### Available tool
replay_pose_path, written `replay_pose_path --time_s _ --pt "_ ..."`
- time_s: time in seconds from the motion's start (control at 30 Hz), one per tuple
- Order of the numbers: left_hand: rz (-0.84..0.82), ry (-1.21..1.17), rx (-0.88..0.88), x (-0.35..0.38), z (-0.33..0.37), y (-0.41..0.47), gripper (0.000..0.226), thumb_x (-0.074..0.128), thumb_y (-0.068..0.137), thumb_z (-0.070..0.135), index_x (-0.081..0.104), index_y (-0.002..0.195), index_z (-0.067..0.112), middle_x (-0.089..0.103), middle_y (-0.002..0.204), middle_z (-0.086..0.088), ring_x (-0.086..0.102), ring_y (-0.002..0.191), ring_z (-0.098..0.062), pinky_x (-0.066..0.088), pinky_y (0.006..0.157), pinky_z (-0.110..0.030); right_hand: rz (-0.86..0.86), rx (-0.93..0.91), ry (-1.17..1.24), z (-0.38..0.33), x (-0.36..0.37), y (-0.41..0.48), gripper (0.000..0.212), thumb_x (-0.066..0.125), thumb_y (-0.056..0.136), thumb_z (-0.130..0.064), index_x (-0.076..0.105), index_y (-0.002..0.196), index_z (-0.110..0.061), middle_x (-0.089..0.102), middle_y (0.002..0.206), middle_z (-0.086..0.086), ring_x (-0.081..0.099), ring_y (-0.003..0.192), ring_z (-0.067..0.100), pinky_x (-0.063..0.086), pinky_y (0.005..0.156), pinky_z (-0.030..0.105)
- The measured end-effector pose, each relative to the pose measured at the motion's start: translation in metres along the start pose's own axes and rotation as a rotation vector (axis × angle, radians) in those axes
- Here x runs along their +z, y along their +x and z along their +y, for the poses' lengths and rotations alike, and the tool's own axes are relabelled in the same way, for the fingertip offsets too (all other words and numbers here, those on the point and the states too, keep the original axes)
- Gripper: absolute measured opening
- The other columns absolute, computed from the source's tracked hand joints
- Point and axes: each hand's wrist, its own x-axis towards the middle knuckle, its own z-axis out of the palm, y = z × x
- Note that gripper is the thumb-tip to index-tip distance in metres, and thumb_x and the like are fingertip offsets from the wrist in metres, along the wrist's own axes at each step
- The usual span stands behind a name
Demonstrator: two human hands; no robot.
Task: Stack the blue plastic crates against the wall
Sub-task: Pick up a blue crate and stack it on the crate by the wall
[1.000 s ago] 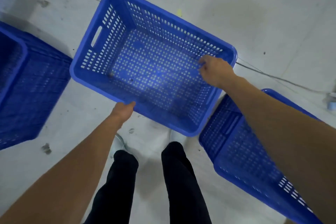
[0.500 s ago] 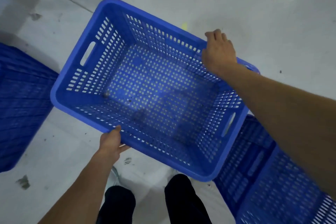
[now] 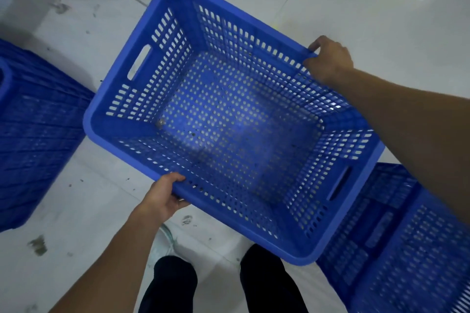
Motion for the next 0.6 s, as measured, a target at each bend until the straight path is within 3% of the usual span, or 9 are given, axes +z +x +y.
replay_pose_path --time_s 0.17,0.37,0.47,0.6 --pt "-0.035 -0.032 0.02 -0.014 -0.008 -0.017 0.017 0.054 0.092 0.006 0.063 0.106 0.011 0.071 0.106 -0.012 0.067 0.097 -0.028 0.056 0.071 -0.046 -0.064 0.002 0.177 -0.016 -0.014 -0.012 0.026 0.066 0.086 -0.021 0.06 0.112 -0.017 0.059 0.098 0.006 0.055 0.075 0.02 0.042 0.064 0.028" --pt "-0.115 -0.082 0.019 -0.033 0.0 -0.088 0.022 0.049 0.095 0.005 0.065 0.109 0.012 0.074 0.106 -0.01 0.067 0.103 -0.03 0.059 0.067 -0.043 -0.053 -0.029 0.264 -0.053 -0.059 -0.05 0.021 0.07 0.082 -0.019 0.057 0.099 -0.018 0.056 0.074 0.002 0.051 0.057 0.017 0.037 0.048 0.027" --pt "-0.107 -0.076 0.036 -0.055 0.015 -0.138 0.026 0.05 0.094 0.007 0.065 0.114 0.01 0.075 0.11 -0.012 0.067 0.105 -0.031 0.061 0.062 -0.04 -0.069 -0.093 0.23 -0.096 -0.094 -0.081 0.019 0.068 0.084 -0.018 0.058 0.1 -0.017 0.056 0.072 0.001 0.052 0.057 0.017 0.039 0.049 0.028" --pt "-0.082 -0.127 0.052 -0.088 0.036 -0.221 0.022 0.052 0.092 0.005 0.065 0.11 0.007 0.075 0.098 -0.013 0.067 0.095 -0.032 0.06 0.071 -0.045 -0.117 -0.157 0.144 -0.167 -0.149 -0.13 0.022 0.066 0.083 -0.02 0.061 0.104 -0.018 0.061 0.072 0.004 0.063 0.075 0.029 0.051 0.07 0.035"
